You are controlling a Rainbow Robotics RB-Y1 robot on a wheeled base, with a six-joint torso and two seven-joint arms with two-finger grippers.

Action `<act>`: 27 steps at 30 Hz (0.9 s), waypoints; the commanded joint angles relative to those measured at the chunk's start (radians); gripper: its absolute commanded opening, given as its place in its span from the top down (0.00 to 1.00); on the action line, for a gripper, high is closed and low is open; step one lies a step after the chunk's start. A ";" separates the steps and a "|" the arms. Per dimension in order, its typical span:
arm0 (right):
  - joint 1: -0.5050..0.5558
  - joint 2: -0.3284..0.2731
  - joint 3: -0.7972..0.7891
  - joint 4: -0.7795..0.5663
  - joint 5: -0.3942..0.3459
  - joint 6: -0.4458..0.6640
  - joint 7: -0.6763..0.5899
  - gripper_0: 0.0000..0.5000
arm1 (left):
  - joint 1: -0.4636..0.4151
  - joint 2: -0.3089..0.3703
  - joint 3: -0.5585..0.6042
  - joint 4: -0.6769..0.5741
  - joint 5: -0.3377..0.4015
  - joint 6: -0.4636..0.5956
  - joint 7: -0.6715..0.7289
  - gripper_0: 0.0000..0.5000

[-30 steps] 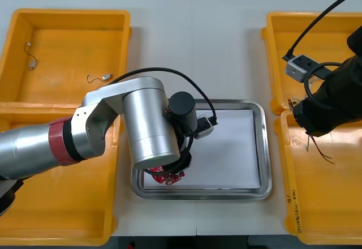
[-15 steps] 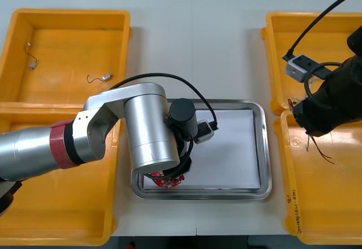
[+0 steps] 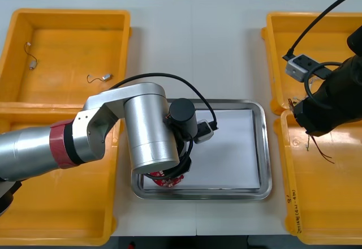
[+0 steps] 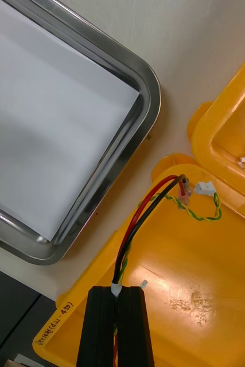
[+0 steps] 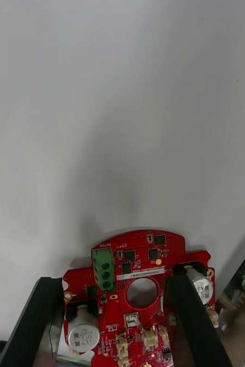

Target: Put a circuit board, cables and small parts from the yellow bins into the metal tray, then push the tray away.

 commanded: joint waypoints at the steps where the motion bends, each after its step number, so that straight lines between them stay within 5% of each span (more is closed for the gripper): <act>1: -0.032 -0.037 0.008 -0.025 0.007 0.006 -0.009 1.00 | -0.045 0.025 -0.013 -0.009 -0.006 -0.015 0.118 0.00; 14: -0.030 -0.030 0.010 -0.025 0.009 0.006 -0.003 1.00 | -0.056 0.025 0.063 -0.022 0.052 -0.003 0.123 0.00; 27: -0.032 0.017 0.010 -0.025 0.024 0.002 0.003 1.00 | -0.071 0.025 0.258 -0.031 0.129 0.165 0.101 0.00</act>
